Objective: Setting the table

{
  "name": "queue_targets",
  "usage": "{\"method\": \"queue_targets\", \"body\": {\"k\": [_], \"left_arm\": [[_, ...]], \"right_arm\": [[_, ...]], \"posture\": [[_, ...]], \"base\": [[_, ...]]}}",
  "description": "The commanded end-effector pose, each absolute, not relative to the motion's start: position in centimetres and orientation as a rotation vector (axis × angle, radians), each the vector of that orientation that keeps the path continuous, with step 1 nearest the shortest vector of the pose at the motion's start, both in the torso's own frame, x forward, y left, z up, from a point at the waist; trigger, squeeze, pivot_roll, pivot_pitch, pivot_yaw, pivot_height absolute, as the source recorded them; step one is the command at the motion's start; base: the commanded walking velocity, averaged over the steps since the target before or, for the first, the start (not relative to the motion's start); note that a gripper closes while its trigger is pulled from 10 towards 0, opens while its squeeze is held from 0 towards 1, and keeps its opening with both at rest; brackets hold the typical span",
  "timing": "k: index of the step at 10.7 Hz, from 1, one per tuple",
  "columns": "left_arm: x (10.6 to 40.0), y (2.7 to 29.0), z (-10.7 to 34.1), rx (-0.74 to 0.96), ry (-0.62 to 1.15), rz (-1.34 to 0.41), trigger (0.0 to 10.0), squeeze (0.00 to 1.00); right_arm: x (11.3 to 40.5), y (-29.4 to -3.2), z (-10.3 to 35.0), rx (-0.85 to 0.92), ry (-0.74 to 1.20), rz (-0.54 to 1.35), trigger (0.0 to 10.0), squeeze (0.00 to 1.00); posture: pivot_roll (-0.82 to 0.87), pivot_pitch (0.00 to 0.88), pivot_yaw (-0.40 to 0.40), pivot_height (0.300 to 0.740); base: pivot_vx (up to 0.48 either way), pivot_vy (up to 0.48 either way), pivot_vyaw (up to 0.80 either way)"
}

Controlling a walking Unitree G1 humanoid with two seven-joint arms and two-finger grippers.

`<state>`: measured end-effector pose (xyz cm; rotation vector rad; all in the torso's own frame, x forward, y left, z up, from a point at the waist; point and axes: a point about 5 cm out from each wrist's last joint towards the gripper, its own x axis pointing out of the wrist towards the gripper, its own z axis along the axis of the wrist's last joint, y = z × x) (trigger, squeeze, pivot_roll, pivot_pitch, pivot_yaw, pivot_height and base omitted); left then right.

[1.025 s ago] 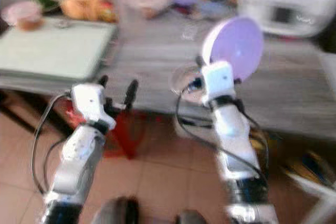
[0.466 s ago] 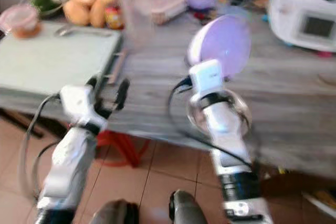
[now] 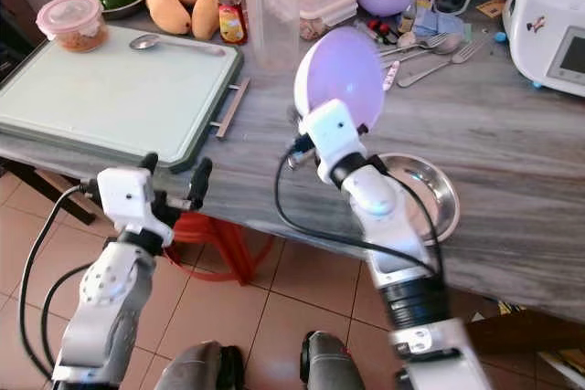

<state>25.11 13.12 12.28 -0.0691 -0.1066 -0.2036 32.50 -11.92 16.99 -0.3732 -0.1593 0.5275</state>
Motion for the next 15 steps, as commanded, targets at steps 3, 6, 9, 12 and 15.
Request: {"method": "queue_targets", "body": {"k": [3,6,9,12,15], "left_arm": [[24.8,13.1,12.2,-0.073,-0.095,-0.223,10.0,0.0],[24.9,12.8,12.1,-0.078,-0.09,-0.233,10.0,0.0],[24.9,12.7,12.0,-0.079,-0.078,-0.243,10.0,0.0],[25.2,12.3,11.8,-0.083,-0.066,-0.257,10.0,0.0],[25.5,11.9,11.6,-0.086,-0.056,-0.272,10.0,0.0]], "right_arm": [[32.1,-11.5,16.2,-0.473,-0.05,0.628,10.0,0.0],[31.7,-11.7,15.9,-0.52,-0.003,0.662,10.0,0.0],[31.6,-12.4,16.0,-0.552,0.067,0.678,10.0,1.0],[30.7,-12.6,16.9,-0.587,0.117,0.718,10.0,1.0],[30.1,-13.2,17.3,-0.618,0.176,0.758,10.0,1.0]], "posture": [[-0.05,0.199,0.008,0.74],[-0.06,0.197,0.008,0.74],[-0.07,0.197,0.01,0.74],[-0.08,0.186,0.007,0.74],[-0.09,0.174,0.005,0.74]], "base": [[0.0,0.0,0.0],[0.0,0.0,0.0],[0.0,0.0,0.0],[0.0,0.0,0.0],[0.0,0.0,0.0]]}}
